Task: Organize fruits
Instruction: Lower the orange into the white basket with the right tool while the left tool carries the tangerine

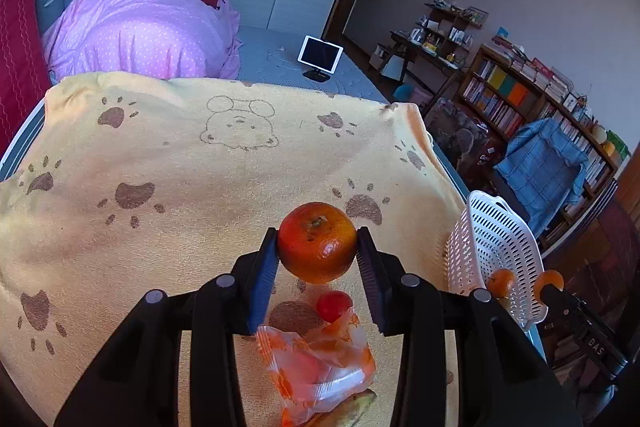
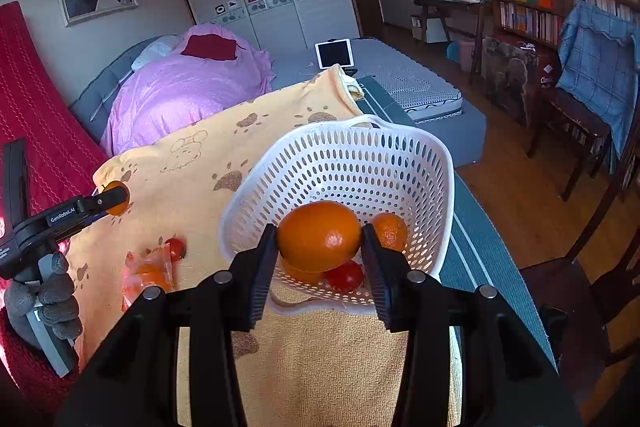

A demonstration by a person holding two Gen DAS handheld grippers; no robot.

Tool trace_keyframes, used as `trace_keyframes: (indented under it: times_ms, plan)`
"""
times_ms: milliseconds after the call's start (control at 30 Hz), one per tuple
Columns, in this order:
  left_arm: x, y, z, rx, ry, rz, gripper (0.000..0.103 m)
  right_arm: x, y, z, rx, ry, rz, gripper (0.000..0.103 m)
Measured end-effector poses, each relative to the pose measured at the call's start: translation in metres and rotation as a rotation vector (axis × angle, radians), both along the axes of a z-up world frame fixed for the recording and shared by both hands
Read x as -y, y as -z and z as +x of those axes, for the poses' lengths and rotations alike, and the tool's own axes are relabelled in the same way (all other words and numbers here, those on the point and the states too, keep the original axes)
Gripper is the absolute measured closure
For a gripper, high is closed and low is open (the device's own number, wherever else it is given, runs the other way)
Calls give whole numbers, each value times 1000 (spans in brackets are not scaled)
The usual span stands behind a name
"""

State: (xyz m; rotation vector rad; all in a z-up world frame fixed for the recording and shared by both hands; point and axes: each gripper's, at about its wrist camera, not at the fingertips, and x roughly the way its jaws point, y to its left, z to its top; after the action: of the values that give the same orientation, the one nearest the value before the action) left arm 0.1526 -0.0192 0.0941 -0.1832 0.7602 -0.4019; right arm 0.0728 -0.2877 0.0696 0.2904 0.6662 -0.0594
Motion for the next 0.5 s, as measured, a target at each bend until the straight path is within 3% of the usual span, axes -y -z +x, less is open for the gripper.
trace_keyframes:
  times_ms: [500]
  plan:
    - [8,-2,-4,13,21,9,63,7,7,-12,11,53,21,57]
